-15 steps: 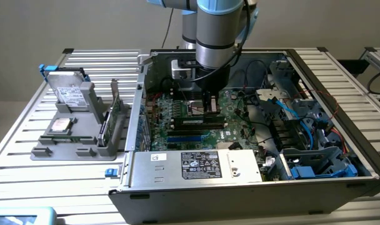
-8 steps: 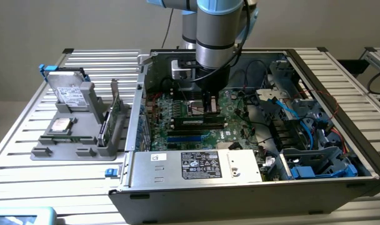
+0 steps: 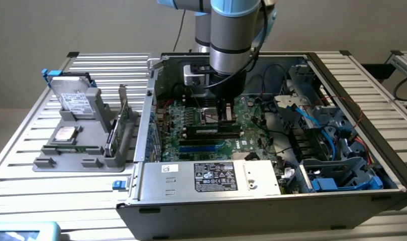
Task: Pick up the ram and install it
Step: 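Insert the ram into the slot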
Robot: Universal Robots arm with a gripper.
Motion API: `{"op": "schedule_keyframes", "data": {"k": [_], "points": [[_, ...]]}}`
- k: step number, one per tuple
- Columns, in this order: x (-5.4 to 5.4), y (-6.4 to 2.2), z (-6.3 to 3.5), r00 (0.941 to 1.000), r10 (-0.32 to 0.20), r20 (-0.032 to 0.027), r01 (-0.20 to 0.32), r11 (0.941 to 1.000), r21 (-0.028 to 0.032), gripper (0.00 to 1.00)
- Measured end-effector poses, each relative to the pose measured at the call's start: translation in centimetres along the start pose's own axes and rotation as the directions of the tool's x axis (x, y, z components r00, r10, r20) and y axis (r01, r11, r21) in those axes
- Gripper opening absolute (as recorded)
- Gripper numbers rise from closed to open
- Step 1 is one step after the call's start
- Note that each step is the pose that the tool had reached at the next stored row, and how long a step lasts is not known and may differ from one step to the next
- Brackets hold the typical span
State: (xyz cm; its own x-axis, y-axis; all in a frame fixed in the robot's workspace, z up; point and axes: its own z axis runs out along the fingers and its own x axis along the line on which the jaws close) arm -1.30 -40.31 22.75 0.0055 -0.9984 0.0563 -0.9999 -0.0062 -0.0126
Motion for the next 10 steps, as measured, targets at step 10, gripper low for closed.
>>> {"op": "schedule_keyframes", "data": {"k": [10], "points": [[-0.07,0.0,0.02,1.0,0.008,-0.0011,-0.008,0.9999,0.0059,0.14]]}}
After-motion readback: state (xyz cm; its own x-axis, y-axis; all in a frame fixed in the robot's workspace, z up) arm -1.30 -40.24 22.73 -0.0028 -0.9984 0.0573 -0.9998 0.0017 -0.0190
